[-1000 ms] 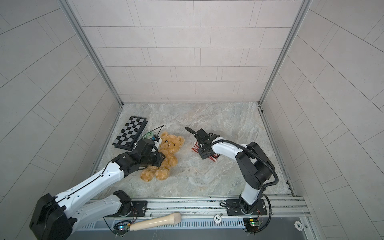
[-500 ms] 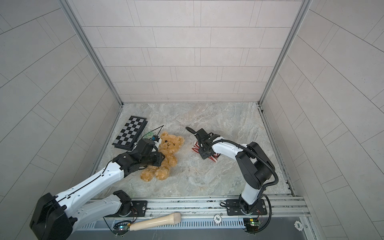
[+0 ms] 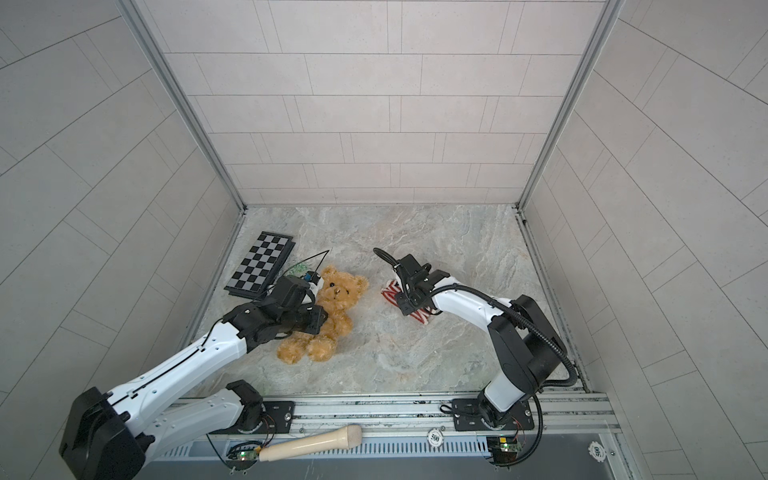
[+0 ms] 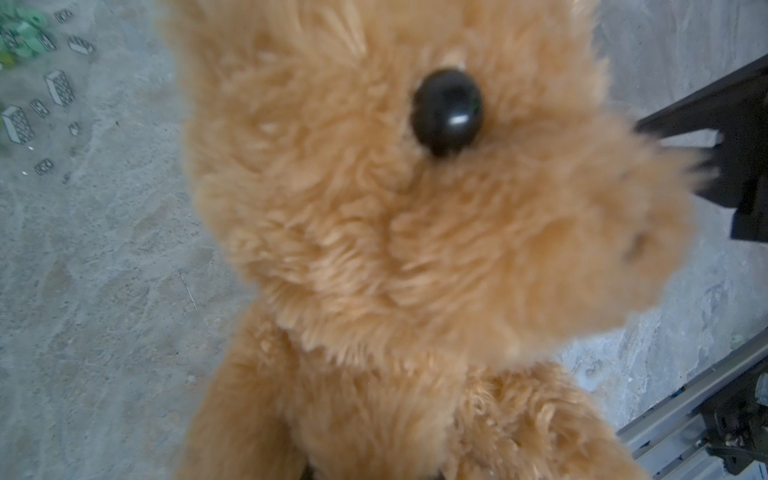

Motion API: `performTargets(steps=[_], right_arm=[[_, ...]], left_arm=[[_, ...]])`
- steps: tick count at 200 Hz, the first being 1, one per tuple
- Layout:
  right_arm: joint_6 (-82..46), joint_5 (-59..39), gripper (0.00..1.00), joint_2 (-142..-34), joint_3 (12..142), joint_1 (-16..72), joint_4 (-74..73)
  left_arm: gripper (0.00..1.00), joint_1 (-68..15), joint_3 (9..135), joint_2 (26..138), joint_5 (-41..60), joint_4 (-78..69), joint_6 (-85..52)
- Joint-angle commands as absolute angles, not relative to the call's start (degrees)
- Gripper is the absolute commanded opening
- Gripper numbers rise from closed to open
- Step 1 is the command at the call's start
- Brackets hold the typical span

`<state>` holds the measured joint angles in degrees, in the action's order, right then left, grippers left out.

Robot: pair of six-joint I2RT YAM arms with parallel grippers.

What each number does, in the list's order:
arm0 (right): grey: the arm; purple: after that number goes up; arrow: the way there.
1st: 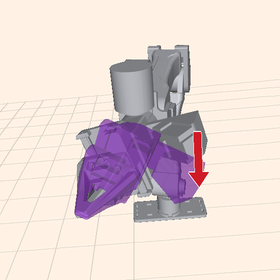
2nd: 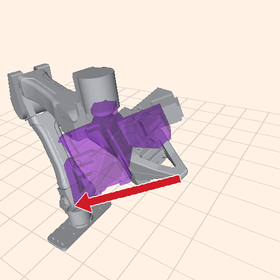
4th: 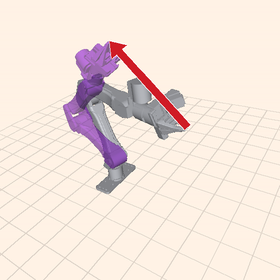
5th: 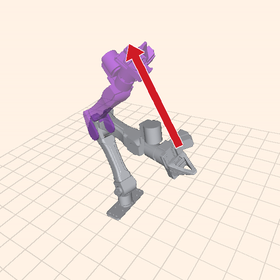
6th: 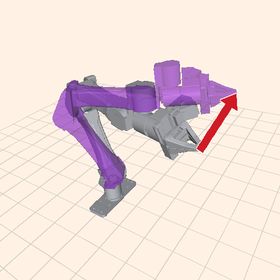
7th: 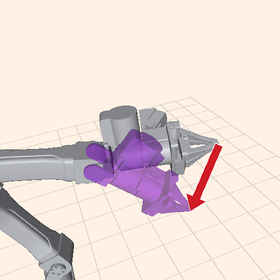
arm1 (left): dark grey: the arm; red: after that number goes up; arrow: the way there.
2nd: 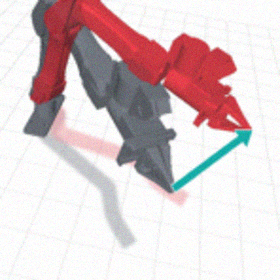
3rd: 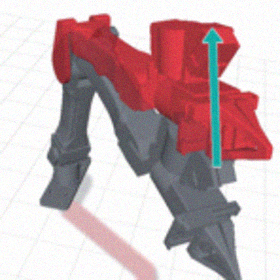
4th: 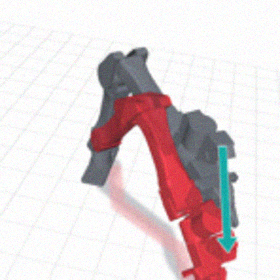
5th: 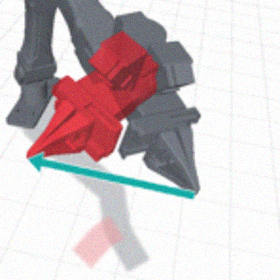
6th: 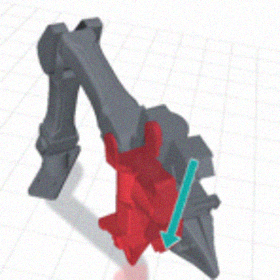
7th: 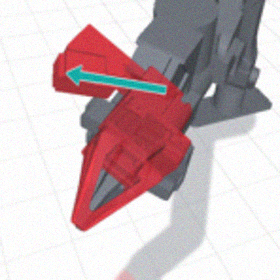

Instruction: Dress the teddy bear

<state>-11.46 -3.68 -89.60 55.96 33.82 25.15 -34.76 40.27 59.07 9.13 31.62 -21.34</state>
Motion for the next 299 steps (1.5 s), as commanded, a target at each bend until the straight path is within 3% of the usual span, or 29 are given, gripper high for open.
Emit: performTargets(steps=[1, 36, 120, 189, 299], right_arm=[[-11.61, -5.24, 0.00, -86.67, 54.23, 33.18, 22.42], [-11.06, -7.02, 0.00, -83.04, 50.98, 33.13, 17.89], [-8.71, -11.21, 0.00, -75.46, 44.10, 33.15, 9.23], [-7.46, -13.33, 0.00, -73.40, 41.43, 33.30, 6.49], [-7.47, -15.34, 0.00, -71.73, 38.70, 33.82, 3.72]], left_arm=[[0.02, -37.24, 42.54, 57.30, 11.62, 35.26, -19.02], [0.01, -43.59, 43.38, 59.37, 13.74, 37.56, -18.51], [0.00, -48.54, 46.04, 69.19, 25.76, 38.92, -15.16], [0.00, -49.01, 51.76, 77.88, 30.13, 37.97, -12.13], [0.00, -45.75, 51.79, 80.25, 27.44, 35.34, -13.21]])
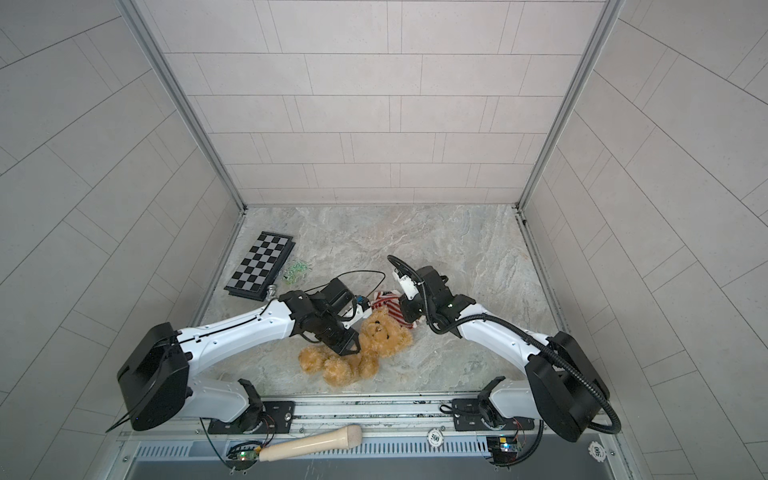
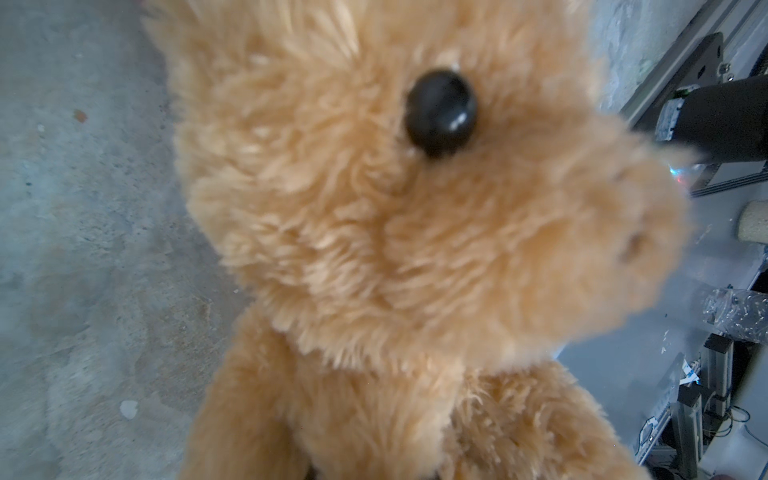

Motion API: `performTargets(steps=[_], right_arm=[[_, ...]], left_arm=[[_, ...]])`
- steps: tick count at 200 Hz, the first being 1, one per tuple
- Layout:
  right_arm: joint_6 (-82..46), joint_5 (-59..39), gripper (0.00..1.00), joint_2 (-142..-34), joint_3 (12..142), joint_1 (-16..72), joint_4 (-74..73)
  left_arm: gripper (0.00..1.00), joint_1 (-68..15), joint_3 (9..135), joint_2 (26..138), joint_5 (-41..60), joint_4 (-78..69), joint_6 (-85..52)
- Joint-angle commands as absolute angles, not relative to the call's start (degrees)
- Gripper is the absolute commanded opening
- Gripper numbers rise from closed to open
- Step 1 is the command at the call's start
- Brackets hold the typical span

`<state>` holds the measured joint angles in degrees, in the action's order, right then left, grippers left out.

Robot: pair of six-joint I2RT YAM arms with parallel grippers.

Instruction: Dress the teddy bear

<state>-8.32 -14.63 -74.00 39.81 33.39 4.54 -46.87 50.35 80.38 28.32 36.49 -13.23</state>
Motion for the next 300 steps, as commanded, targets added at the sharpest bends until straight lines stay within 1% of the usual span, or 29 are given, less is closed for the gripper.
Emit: performTargets(steps=[1, 34, 195, 247, 300], right_arm=[[-7.47, -15.41, 0.00, -71.63, 38.73, 33.83, 3.70], [-7.45, -15.58, 0.00, -71.87, 39.02, 34.11, 3.93], [-7.23, -15.13, 0.00, -71.46, 39.44, 35.88, 4.37], [-7.78, -15.16, 0.00, -71.32, 39.94, 36.88, 3.98], [-11.32, -17.15, 0.00, -71.95, 40.72, 39.00, 0.75]], left_arm=[[0.00, -45.68, 51.78, 80.25, 27.39, 35.29, -13.24], [0.00, -44.23, 51.15, 80.25, 26.31, 34.12, -14.63], [0.00, -43.51, 46.14, 78.06, 20.54, 25.50, -22.38], [0.00, -43.41, 46.46, 78.35, 19.40, 25.16, -22.36], [0.00, -45.87, 47.68, 79.99, 18.84, 24.26, -19.59]])
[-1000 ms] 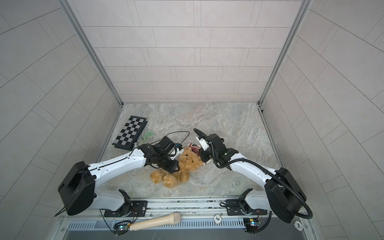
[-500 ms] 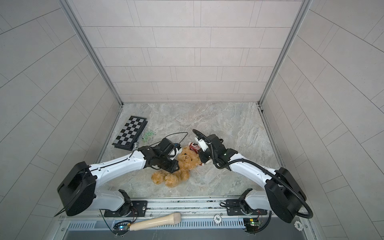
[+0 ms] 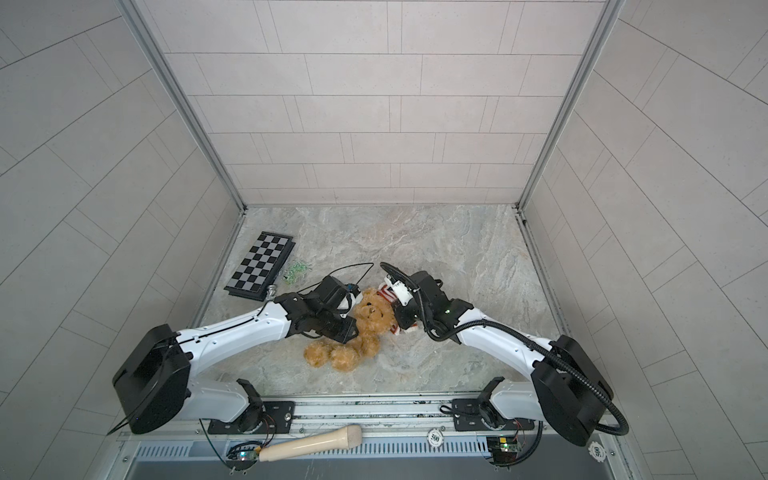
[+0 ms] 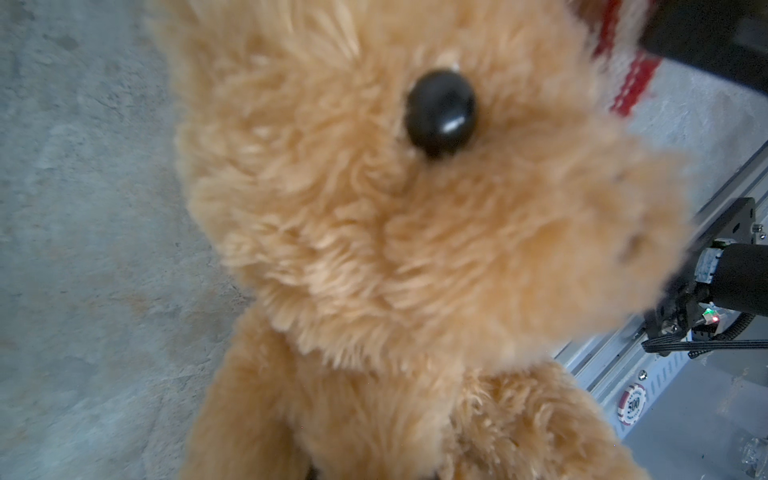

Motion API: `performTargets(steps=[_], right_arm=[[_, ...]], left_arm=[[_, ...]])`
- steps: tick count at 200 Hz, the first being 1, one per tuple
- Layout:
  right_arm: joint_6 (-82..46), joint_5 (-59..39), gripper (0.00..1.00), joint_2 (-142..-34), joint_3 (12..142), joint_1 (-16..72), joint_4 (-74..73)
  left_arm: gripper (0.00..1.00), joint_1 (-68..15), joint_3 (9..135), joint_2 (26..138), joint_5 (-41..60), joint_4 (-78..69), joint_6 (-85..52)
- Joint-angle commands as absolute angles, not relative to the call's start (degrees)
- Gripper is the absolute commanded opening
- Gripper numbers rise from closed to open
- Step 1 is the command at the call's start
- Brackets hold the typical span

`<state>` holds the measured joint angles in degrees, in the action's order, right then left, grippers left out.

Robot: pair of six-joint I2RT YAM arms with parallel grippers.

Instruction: Dress the teddy bear

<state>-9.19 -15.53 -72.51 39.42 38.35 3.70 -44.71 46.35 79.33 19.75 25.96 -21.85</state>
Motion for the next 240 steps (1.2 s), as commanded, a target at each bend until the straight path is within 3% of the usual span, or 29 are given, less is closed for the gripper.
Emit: performTargets(steps=[1, 105, 240], right_arm=[[-11.37, -17.23, 0.00, -71.97, 40.70, 39.01, 0.64], [-18.61, -22.98, 0.00, -71.55, 39.99, 39.88, -5.25], [-14.20, -18.37, 0.00, -59.10, 45.46, 43.78, 7.40]], left_arm=[[0.00, -45.88, 47.61, 80.03, 18.83, 24.26, -19.51], [0.00, -46.48, 44.80, 79.67, 16.36, 18.52, -16.03], [0.00, -50.98, 30.97, 62.85, 13.34, -6.12, -17.78]])
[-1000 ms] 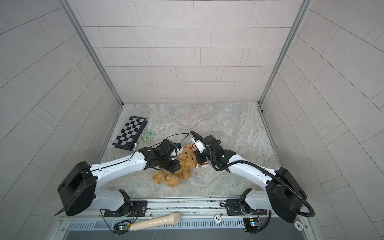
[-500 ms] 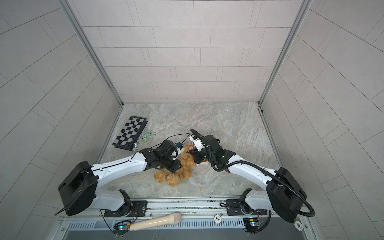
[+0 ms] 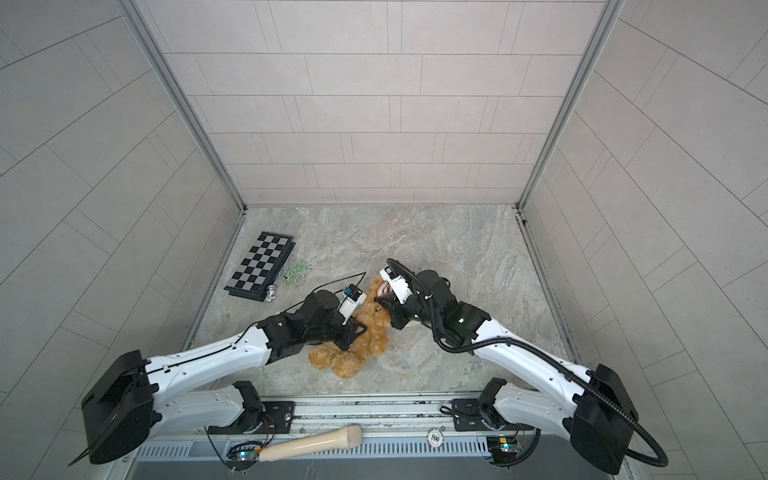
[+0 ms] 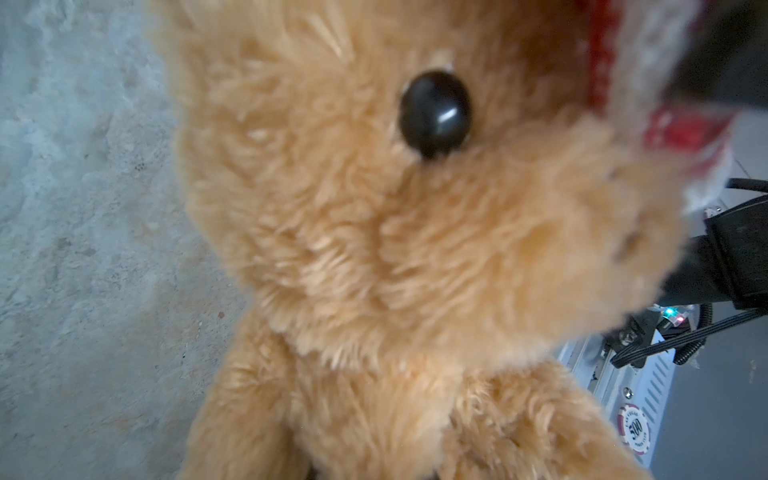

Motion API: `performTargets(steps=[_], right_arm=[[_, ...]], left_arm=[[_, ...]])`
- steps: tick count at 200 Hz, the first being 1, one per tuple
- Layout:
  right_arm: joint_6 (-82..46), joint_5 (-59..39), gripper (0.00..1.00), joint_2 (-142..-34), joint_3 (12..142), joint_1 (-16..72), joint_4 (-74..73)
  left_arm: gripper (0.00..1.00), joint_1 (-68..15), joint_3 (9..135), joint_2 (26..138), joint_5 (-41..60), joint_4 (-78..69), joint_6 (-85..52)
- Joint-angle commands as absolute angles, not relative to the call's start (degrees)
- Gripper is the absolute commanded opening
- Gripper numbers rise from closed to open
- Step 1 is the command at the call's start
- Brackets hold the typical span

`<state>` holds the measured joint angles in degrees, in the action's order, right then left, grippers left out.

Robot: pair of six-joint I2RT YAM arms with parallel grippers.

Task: Dress the teddy bear
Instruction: 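Pull the sweater down over the bear's head with the right gripper while the left holds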

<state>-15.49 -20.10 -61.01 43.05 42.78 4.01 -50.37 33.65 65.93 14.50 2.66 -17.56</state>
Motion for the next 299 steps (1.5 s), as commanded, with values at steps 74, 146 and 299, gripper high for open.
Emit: performTargets(steps=[74, 146, 299], right_arm=[[-12.05, -13.84, 0.07, -57.75, 51.68, 49.02, 14.49], [-11.46, -8.55, 0.27, -56.94, 55.16, 53.80, 17.64], [-27.55, -11.04, 0.42, -47.55, 54.14, 36.80, 26.81]], left_arm=[[0.00, -51.63, 25.09, 57.16, 12.72, -16.70, -16.89], [0.00, -51.67, 21.32, 54.79, 11.69, -23.34, -18.15], [0.00, -51.65, 18.20, 49.55, 7.32, -23.67, -18.10]])
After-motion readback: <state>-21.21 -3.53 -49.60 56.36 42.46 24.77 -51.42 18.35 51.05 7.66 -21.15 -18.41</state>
